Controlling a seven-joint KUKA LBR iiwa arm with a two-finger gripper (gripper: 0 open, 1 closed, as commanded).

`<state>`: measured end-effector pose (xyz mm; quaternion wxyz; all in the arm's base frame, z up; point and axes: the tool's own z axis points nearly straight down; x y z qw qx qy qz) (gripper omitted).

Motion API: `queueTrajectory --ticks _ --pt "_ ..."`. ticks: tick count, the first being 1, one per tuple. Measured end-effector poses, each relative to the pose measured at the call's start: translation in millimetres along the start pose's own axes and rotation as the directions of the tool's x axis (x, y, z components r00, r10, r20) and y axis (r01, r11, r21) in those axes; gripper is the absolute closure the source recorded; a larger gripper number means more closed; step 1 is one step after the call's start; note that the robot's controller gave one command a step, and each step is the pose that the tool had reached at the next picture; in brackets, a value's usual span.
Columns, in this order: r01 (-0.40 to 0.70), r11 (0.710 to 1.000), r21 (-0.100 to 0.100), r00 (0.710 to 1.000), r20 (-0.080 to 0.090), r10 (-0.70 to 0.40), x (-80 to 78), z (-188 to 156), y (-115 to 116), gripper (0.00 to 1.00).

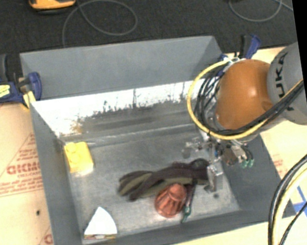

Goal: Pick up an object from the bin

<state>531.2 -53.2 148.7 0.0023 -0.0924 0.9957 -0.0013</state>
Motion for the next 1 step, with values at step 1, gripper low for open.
queueTrajectory --ticks 1 --pt "-0.570 0.822 -0.003 0.821 0.004 0.570 -39.4 55.7 27.0 1.00"
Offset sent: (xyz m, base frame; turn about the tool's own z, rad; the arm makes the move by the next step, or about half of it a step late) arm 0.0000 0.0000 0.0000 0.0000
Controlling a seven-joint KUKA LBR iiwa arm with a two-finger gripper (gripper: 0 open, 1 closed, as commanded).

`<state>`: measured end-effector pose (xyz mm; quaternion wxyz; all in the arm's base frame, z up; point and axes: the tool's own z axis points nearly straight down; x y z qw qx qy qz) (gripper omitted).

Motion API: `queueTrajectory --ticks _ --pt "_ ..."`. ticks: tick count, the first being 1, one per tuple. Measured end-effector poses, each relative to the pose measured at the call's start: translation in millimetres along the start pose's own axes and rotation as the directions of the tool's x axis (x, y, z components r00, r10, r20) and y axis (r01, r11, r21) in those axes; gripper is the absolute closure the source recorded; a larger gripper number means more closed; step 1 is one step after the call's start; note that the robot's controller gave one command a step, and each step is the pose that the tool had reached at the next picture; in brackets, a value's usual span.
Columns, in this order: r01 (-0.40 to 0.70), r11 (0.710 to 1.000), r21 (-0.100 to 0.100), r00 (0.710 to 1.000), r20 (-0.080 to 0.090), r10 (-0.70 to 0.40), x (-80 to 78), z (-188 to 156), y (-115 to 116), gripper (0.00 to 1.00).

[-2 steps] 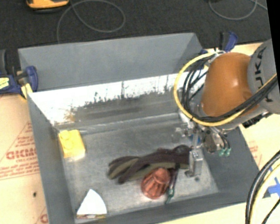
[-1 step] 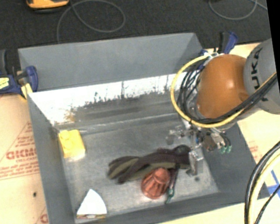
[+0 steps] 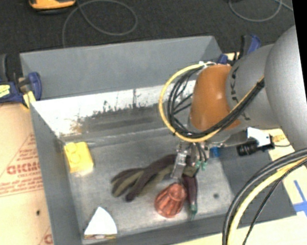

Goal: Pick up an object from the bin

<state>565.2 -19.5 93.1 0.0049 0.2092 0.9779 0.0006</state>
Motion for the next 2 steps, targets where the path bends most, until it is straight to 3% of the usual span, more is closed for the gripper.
queueTrajectory --ticks 1,2 --pt "0.002 1.000 0.001 1.000 0.000 -0.002 0.1 0 0 1.00" --pt "0.051 0.999 0.001 0.999 0.004 -0.051 -18.9 -124 18 1.00"
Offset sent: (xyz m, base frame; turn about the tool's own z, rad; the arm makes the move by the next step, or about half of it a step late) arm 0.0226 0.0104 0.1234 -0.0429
